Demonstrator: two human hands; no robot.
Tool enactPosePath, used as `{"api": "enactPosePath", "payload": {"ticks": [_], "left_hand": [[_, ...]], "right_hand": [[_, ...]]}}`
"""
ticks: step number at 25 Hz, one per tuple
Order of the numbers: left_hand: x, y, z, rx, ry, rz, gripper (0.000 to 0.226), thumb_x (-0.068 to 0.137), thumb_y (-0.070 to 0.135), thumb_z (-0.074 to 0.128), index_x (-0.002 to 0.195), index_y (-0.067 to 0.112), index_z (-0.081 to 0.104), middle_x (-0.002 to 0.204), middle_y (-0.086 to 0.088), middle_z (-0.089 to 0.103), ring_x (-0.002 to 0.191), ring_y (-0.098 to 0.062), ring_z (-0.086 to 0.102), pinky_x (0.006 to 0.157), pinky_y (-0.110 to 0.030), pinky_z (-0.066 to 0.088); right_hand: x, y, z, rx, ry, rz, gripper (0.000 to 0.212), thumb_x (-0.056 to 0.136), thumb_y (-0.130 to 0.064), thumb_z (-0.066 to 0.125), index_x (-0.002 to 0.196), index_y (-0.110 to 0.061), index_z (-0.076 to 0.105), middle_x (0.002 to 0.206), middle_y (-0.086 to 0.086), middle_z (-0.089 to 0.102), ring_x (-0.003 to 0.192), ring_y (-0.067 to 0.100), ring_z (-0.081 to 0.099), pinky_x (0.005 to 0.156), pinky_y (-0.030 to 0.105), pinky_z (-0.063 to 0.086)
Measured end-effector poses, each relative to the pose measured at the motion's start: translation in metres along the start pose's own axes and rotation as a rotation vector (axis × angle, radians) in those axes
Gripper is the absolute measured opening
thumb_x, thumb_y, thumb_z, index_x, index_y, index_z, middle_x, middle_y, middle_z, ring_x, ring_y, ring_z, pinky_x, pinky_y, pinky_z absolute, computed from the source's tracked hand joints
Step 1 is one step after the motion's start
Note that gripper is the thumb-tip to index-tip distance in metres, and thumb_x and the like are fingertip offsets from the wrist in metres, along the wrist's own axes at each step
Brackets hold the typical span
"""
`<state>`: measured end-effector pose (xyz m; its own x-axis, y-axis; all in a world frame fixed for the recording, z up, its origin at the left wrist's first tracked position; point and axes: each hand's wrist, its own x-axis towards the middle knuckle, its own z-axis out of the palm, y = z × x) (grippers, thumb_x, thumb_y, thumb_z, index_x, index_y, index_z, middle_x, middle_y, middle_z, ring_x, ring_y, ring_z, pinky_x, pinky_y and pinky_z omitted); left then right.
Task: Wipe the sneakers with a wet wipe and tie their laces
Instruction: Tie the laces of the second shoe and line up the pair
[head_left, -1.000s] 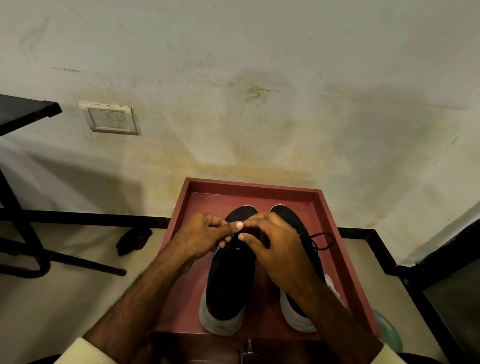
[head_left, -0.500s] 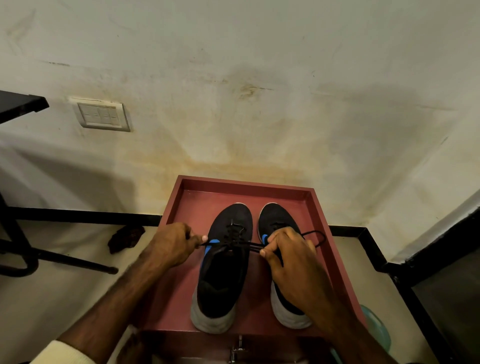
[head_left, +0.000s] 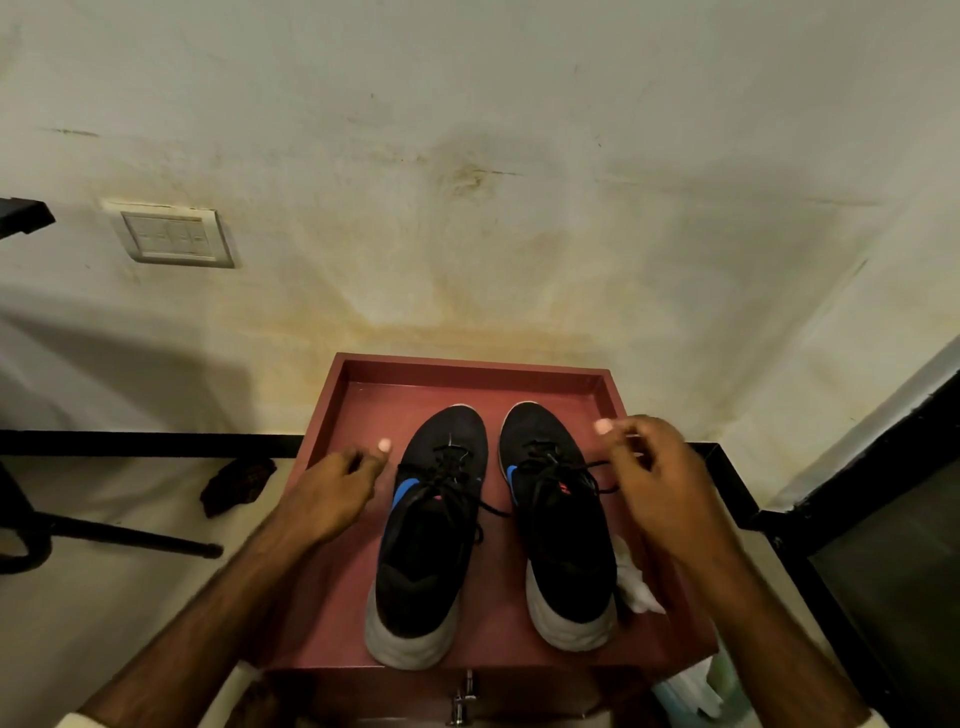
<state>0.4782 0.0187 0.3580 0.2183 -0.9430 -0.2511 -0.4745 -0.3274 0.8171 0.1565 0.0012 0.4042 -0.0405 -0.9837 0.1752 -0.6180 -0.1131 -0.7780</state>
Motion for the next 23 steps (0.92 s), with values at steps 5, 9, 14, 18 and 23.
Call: {"api": "enactPosePath", "payload": {"ticks": [5, 9, 14, 18, 23], "left_hand": [[-0.016, 0.012, 0.023, 0.042, -0.205, -0.044, 0.060, 0.103, 0.061, 0.031, 0.128, 0.018, 0.063, 0.109, -0.001, 0.066, 0.095, -0.015, 0.063, 0.081, -0.034, 0.053], [-0.013, 0.007, 0.028, 0.021, -0.206, -0.060, 0.064, 0.102, 0.063, 0.033, 0.140, 0.019, 0.060, 0.132, -0.008, 0.066, 0.113, -0.021, 0.062, 0.090, -0.035, 0.050], [-0.003, -0.005, 0.047, -0.103, -0.125, -0.055, 0.054, 0.087, 0.081, 0.042, 0.104, 0.042, 0.076, 0.095, 0.007, 0.077, 0.091, -0.016, 0.072, 0.091, -0.039, 0.057], [-0.001, 0.000, 0.052, -0.051, -0.114, -0.046, 0.055, 0.095, 0.070, 0.045, 0.116, 0.029, 0.075, 0.106, 0.001, 0.079, 0.100, -0.022, 0.074, 0.094, -0.046, 0.059], [-0.001, 0.008, 0.056, 0.045, -0.099, -0.030, 0.054, 0.104, 0.058, 0.038, 0.114, 0.018, 0.073, 0.108, -0.017, 0.075, 0.084, -0.025, 0.067, 0.079, -0.034, 0.054]], "right_hand": [[0.006, 0.017, 0.012, -0.233, -0.337, 0.306, 0.048, 0.109, -0.050, 0.037, 0.126, -0.014, 0.064, 0.119, 0.008, 0.069, 0.111, 0.025, 0.065, 0.093, 0.035, 0.048], [0.006, 0.020, 0.021, -0.259, -0.427, 0.382, 0.060, 0.108, -0.059, 0.027, 0.142, -0.020, 0.059, 0.146, 0.010, 0.061, 0.135, 0.028, 0.057, 0.110, 0.039, 0.042], [-0.010, 0.010, 0.035, -0.270, -0.461, 0.302, 0.056, 0.109, -0.056, 0.025, 0.108, -0.021, 0.068, 0.105, 0.003, 0.071, 0.097, 0.019, 0.065, 0.089, 0.033, 0.048], [-0.008, 0.015, 0.042, -0.271, -0.425, 0.285, 0.057, 0.109, -0.057, 0.027, 0.087, -0.017, 0.061, 0.075, -0.001, 0.057, 0.072, 0.015, 0.057, 0.072, 0.032, 0.044], [-0.008, 0.013, 0.039, -0.276, -0.443, 0.275, 0.058, 0.109, -0.057, 0.026, 0.097, -0.017, 0.066, 0.093, 0.009, 0.072, 0.089, 0.022, 0.069, 0.083, 0.037, 0.052]]}}
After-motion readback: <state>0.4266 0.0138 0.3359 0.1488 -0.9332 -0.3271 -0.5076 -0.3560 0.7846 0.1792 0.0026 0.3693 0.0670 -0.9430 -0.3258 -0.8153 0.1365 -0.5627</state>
